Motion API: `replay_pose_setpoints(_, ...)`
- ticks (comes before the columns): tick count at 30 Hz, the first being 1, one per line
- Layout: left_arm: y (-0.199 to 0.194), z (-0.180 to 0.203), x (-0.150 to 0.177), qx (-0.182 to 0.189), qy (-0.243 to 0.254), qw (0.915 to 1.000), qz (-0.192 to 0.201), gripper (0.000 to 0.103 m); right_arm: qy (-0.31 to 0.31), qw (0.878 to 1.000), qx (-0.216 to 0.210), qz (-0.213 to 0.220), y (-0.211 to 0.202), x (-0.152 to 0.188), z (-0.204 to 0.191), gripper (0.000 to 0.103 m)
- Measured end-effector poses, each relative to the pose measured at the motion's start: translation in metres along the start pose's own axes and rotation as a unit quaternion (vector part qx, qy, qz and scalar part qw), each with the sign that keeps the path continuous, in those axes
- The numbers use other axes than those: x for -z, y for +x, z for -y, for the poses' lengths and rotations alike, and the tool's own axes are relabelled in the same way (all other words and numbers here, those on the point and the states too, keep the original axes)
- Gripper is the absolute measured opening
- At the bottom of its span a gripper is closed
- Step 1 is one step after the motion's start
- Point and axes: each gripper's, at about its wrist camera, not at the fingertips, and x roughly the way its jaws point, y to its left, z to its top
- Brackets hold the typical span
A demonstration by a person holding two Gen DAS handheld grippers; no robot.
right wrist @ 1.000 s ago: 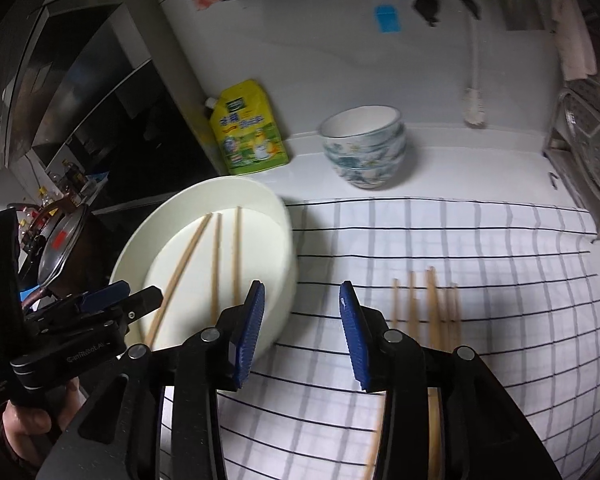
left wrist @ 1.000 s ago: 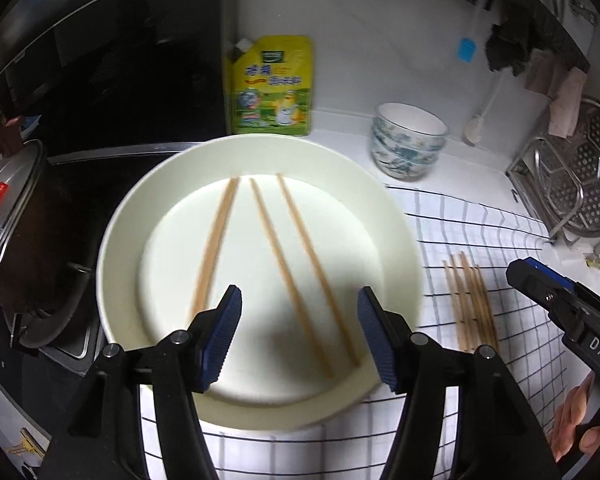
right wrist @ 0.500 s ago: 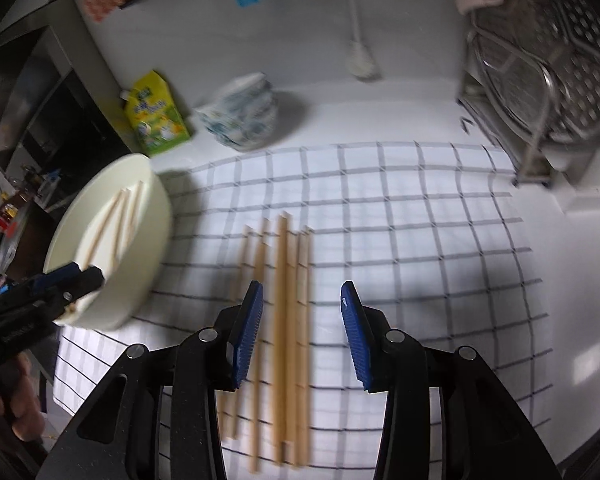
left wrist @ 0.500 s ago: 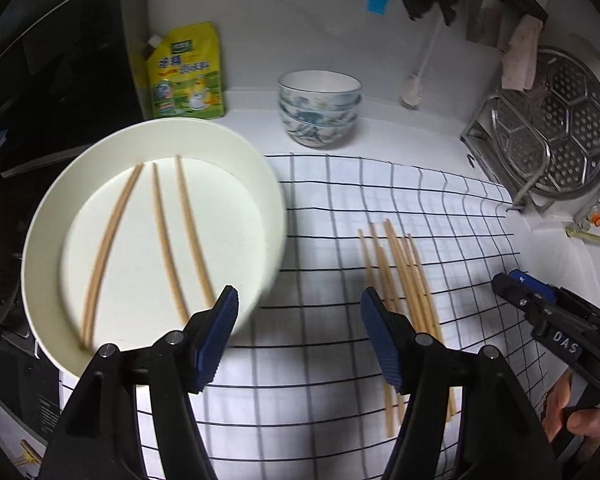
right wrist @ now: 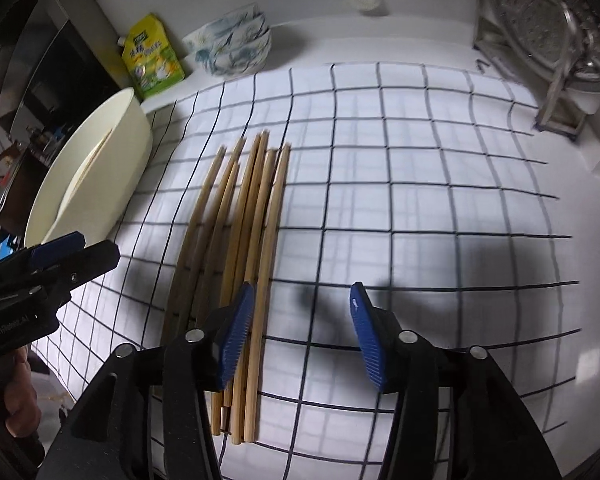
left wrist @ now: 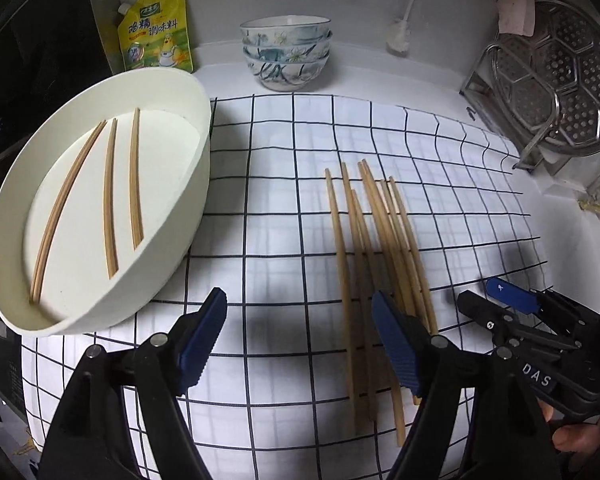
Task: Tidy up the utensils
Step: 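Move both open tools back to the chopstick bundle, then close the left tool on a chopstick while the right tool closes on another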
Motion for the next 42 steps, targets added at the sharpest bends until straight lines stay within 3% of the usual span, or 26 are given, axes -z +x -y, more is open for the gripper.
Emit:
replay_pose_setpoints(4, 0.005, -0.002, 0.005, -0.016, -0.001, 0.9999, 0.0, 0.074, -0.009, 1.0, -0.001, -0.003, 0.011, 0.002, -0.006, 0.05)
replay_pose_setpoints(22, 0.022, -0.003, 0.018, -0.019, -0.005, 0.9998, -0.008, 0.074, -0.061, 0.996, 0.064, 0.007, 0.024, 0.006, -0.026, 0.05)
replay_pose_setpoints(27, 0.025, -0.002, 0.02, -0.021, -0.006, 0.9997, -0.009, 0.074, -0.055, 0.996, 0.068, 0.007, 0.024, 0.006, -0.019, 0.05)
replay_pose_setpoints(29, 0.028, -0.002, 0.02, -0.023, -0.008, 0.9997, -0.005, 0.08, -0.053, 0.996, 0.07, 0.009, 0.022, 0.007, -0.016, 0.05)
replay_pose_setpoints(42, 0.049, 0.008, 0.02, -0.04, 0.0, 0.9991, -0.011, 0.08, -0.028, 0.996, 0.08, 0.013, 0.013, 0.009, 0.019, 0.05)
